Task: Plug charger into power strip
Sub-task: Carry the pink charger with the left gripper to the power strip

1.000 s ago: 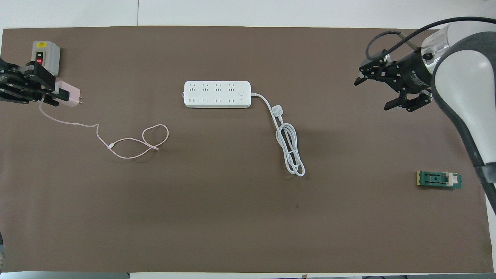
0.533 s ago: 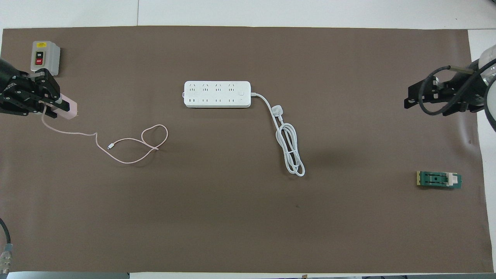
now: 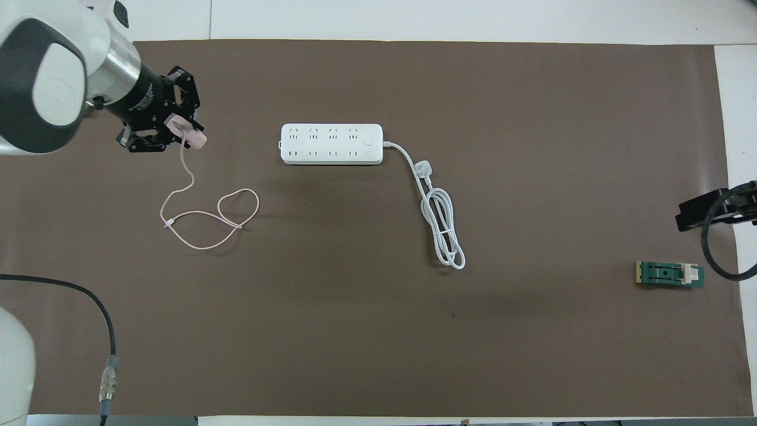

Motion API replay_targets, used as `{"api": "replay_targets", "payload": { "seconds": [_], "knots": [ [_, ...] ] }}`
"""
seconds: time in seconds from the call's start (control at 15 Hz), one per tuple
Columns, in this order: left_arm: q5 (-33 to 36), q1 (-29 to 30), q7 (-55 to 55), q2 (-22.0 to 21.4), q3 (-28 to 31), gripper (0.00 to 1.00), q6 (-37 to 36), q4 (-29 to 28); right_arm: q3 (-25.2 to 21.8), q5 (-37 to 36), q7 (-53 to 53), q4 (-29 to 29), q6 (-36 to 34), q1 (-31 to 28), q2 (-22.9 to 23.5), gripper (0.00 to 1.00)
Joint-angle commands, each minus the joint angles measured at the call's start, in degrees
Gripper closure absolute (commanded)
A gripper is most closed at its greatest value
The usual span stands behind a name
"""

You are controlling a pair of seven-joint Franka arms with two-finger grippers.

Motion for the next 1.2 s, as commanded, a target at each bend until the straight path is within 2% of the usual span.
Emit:
{"api": "replay_targets", "payload": {
  "seconds": [0.0,0.2,0.47,0.6,0.93,1.13],
  "knots": [
    [1.1,-2.7,-14.3,3.8,0.8,1.0,3.4,1.9,1.1,-1.5,-2.0,-1.5,-1.3,-1.5,-1.2,0.0],
    [1.1,-5.3,-29.4,6.9,0.8,1.0,8.4,1.9,1.2,-1.7,-2.6,-1.4,-1.6,-1.9,-1.8,0.0],
    [1.0,-7.7,-36.4,9.3,0.7,1.0,9.9,1.8,1.4,-1.5,-2.2,0.0,-0.6,-1.9,-2.2,0.0],
    [0.6,-8.9,-37.6,10.0,0.7,1.0,12.4,1.5,1.4,-0.9,-2.0,0.4,0.8,-2.0,-2.2,0.0],
    [1.1,-9.9,-38.7,12.9,0.7,1.0,12.8,1.4,1.4,-0.6,-2.1,0.4,1.7,-2.0,-2.3,0.0],
    [1.1,-9.9,-38.0,13.0,0.7,1.0,13.8,0.5,1.1,-0.6,-2.1,0.2,2.3,-2.0,-2.7,0.0]
  ]
}}
